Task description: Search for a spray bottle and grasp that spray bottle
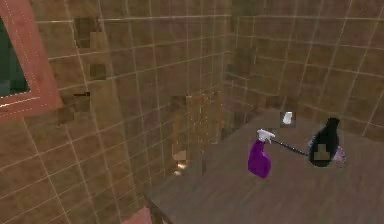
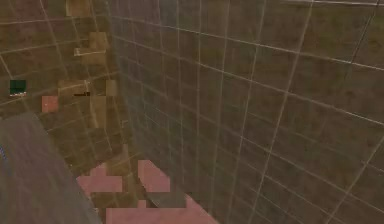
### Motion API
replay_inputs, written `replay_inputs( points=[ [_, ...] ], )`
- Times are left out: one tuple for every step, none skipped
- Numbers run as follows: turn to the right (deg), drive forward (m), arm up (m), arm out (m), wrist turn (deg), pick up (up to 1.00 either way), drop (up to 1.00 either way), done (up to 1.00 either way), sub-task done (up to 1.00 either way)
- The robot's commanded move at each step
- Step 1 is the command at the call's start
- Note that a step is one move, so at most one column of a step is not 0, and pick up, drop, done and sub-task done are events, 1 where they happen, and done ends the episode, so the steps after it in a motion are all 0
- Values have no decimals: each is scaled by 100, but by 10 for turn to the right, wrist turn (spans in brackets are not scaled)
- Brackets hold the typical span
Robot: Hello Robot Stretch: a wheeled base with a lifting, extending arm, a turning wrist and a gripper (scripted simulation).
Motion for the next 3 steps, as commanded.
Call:
replay_inputs(
  points=[
    [-450, 0, 0, 0, 0, 0, 0, 0, 0],
    [-210, 0, 0, 0, 0, 0, 0, 0, 0],
    [0, 0, 50, 0, 0, 0, 0, 0, 0]
  ],
)
